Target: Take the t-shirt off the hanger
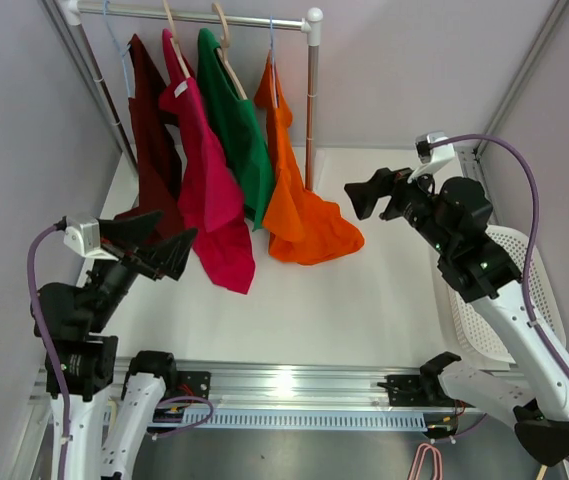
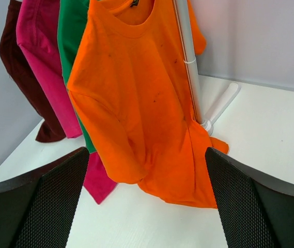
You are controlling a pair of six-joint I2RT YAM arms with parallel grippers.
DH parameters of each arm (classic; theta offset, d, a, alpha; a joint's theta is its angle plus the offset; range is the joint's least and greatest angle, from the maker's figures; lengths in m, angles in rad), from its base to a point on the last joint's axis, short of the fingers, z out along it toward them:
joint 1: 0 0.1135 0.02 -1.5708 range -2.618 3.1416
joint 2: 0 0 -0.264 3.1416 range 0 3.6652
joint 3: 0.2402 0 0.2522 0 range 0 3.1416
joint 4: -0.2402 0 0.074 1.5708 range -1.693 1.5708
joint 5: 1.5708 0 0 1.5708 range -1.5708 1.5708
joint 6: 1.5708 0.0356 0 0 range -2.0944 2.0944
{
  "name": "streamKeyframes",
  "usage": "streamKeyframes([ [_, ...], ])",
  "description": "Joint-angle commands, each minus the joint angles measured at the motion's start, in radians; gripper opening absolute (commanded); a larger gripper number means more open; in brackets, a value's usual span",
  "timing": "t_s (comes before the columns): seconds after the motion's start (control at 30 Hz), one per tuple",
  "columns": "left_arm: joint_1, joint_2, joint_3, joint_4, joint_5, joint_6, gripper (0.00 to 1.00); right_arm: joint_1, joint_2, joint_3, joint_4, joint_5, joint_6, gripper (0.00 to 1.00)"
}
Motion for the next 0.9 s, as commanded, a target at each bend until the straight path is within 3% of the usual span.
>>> streamKeyframes([
  [0.0,-0.005,0.021,0.027,-0.04,-0.046,0.02,0.99,0.003,0.015,0.041,0.012,0.008,-0.022,0.99],
  [0.27,-0.005,0.151,0.133,-0.057,-0.052,0.034,1.0,0.011,0.191,0.26,-0.069,0.031,-0.046,0.99],
  [0.4,-0.089,0.36,0.317,-0.099,-0.087,0.021,0.99,0.016,0.173,0.242,-0.035,0.031,-0.046,1.0],
  [0.5,-0.235,0.478,0.45,-0.162,-0.265,0.073,1.0,0.016,0.158,0.216,-0.032,0.075,-0.049,0.99],
  [0.7,-0.382,0.779,0.811,-0.256,-0.469,0.093,1.0,0.016,0.136,0.205,-0.057,0.14,-0.065,1.0],
  [0.77,-0.447,0.899,0.951,-0.3,-0.594,0.121,1.0,0.016,0.122,0.203,-0.061,0.155,-0.066,1.0],
  [0.87,-0.527,1.024,1.036,-0.322,-0.704,0.168,1.0,0.016,0.11,0.199,-0.065,0.195,-0.065,1.0],
])
